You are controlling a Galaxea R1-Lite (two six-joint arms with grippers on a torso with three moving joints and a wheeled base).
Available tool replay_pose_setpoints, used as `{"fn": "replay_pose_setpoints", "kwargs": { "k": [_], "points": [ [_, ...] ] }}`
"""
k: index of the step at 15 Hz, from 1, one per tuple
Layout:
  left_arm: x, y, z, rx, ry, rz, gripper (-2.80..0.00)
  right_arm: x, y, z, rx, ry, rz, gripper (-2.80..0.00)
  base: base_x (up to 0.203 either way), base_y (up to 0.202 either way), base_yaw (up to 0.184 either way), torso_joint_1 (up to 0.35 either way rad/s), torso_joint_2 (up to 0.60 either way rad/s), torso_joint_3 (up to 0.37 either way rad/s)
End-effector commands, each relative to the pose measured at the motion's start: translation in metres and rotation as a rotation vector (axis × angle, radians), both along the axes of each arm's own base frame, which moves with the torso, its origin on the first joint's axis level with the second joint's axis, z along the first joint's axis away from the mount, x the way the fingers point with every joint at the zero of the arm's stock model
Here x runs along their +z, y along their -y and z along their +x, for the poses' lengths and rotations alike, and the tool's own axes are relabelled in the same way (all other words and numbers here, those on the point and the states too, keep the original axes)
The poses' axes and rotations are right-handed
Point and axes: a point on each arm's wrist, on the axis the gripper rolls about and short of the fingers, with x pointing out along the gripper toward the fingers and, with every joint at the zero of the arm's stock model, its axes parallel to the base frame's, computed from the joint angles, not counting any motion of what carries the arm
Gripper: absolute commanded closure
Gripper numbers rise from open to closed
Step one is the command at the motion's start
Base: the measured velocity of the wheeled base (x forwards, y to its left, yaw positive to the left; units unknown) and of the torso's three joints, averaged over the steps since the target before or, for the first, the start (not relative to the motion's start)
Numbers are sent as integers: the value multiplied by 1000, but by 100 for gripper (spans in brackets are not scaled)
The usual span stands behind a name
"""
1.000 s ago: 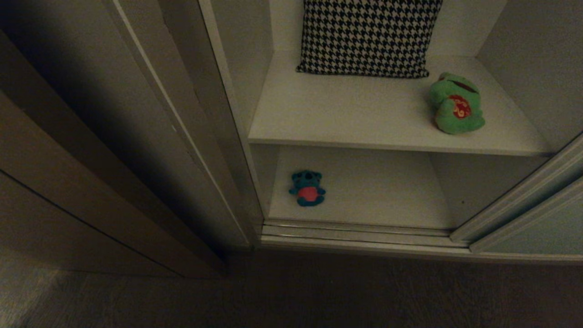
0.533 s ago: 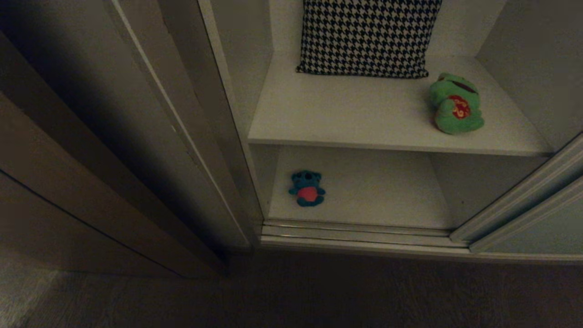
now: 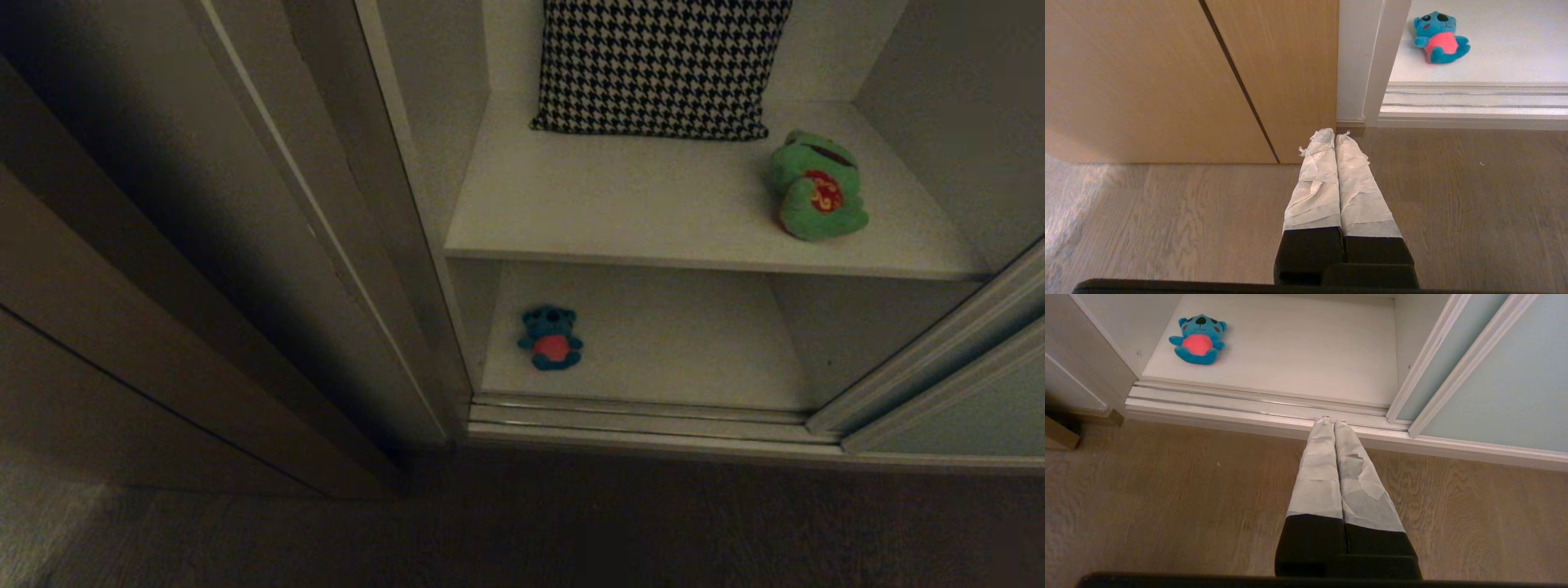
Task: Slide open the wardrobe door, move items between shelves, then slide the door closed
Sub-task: Place the green doll on the lower shelf
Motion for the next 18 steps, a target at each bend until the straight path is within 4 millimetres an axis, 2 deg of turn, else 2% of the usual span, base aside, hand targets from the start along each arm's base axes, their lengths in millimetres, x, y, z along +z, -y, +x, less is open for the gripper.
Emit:
{"fn": "replay_pose_setpoints", "kwargs": {
  "k": [1,10,12,14,18],
  "points": [
    [0,0,0,-1,0,0,0,0,0,0,2,0,8,0,0,0,0,0,0,0],
    [0,0,0,0,0,0,0,2,0,-3,-4,-53,-35,0,0,0,0,0,0,0],
    [0,0,0,-1,0,0,0,33,0,-6,-8,-35,-31,0,0,0,0,0,0,0],
    [0,0,0,0,0,0,0,83,0,-1,-16,-45,2,0,0,0,0,0,0,0],
    [0,0,0,-1,0,0,0,167,0,32,-20,-55,32,0,0,0,0,0,0,0]
  ]
}}
